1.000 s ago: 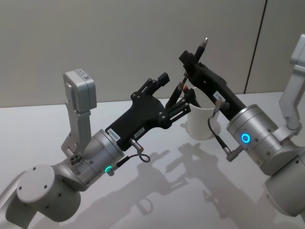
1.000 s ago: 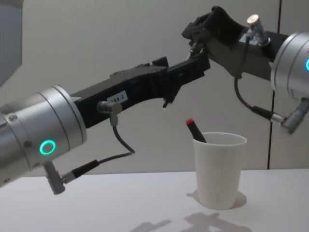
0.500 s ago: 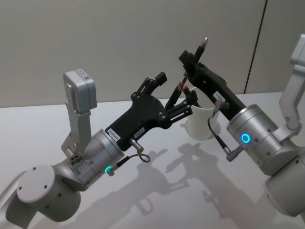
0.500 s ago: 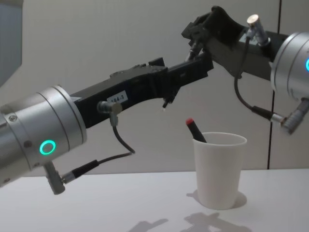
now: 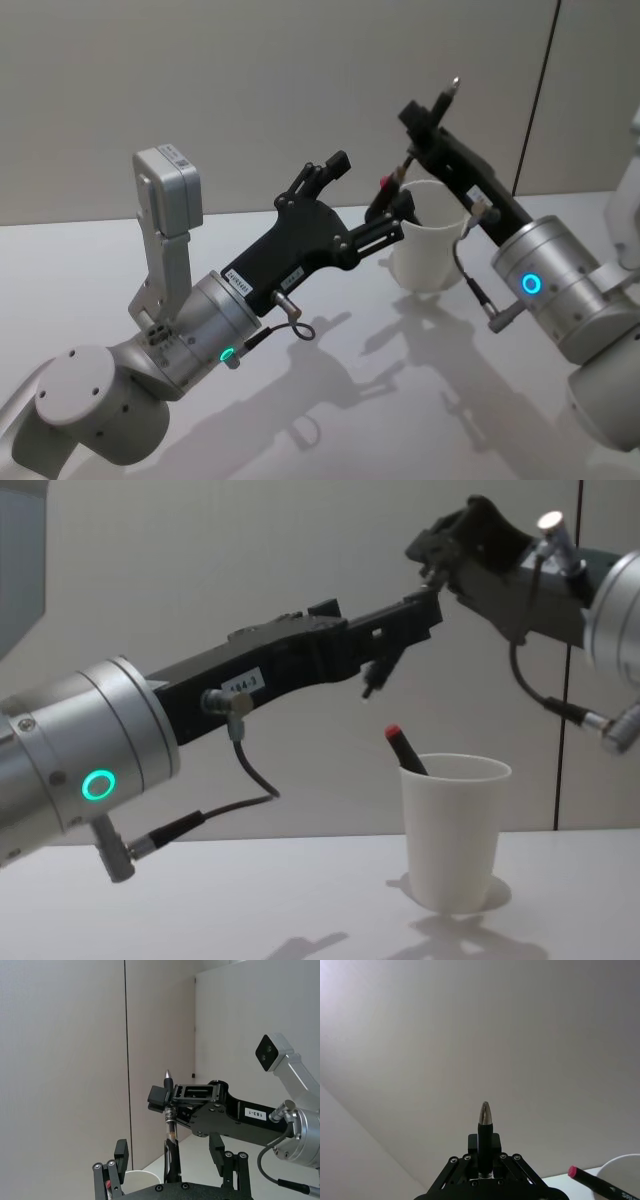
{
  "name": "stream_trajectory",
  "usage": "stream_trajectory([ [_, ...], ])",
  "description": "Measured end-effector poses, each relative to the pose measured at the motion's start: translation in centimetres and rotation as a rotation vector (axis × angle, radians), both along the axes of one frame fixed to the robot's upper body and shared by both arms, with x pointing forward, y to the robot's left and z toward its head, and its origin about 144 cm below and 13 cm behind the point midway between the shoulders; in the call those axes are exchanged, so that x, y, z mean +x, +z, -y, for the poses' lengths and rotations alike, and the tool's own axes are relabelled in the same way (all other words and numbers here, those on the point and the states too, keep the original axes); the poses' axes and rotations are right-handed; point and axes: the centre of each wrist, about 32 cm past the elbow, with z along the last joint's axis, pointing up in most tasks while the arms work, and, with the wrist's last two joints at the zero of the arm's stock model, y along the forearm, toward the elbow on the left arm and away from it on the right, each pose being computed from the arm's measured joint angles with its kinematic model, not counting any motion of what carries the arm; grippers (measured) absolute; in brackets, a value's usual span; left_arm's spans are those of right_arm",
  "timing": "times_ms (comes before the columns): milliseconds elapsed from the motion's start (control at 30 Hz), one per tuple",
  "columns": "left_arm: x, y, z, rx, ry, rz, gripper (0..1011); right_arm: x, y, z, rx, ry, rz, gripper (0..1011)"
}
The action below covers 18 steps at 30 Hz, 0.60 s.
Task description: Place the pen into the pen holder.
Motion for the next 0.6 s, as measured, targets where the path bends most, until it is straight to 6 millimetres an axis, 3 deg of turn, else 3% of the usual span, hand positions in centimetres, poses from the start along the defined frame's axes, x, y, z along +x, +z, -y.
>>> stream_trajectory([
  [600, 0.0, 0.0, 0.0, 0.0, 0.0, 0.0, 1001, 1.4, -0.1, 2.4, -0.015, -0.123, -0.002, 131],
])
